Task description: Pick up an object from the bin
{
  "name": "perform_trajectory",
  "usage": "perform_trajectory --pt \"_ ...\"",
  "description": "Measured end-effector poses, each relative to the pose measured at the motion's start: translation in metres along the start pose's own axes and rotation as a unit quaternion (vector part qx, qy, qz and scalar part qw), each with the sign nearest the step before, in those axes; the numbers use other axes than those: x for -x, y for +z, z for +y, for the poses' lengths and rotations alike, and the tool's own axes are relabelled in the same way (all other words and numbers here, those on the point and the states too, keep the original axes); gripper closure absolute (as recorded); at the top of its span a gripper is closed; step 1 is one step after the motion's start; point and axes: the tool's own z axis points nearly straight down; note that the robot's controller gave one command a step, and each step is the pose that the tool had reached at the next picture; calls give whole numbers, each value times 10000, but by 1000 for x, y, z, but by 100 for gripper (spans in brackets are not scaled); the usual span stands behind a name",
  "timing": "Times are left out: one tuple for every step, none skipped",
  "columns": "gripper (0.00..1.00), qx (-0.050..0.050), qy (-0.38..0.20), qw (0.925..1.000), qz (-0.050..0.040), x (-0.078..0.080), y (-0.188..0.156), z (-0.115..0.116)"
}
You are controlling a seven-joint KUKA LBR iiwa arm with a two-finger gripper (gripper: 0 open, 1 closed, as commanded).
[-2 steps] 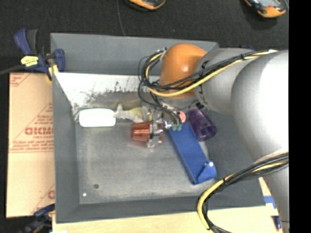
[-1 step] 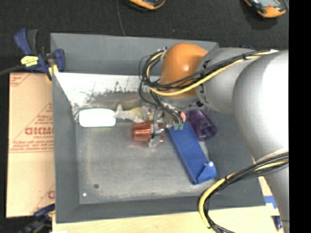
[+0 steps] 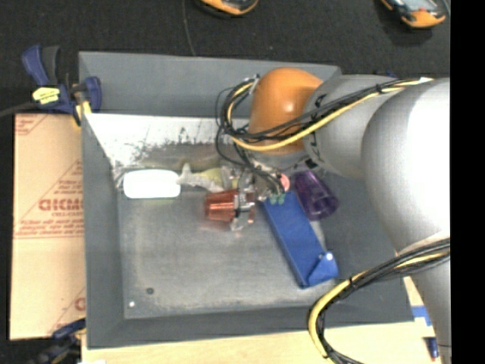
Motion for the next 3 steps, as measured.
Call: perform_trajectory --pt "100 14 71 10000 3 0 0 -2" --pt "100 41 314 9995 9 -1 0 -12" --pt "100 36 338 9994 -25 -39 -7 -34"
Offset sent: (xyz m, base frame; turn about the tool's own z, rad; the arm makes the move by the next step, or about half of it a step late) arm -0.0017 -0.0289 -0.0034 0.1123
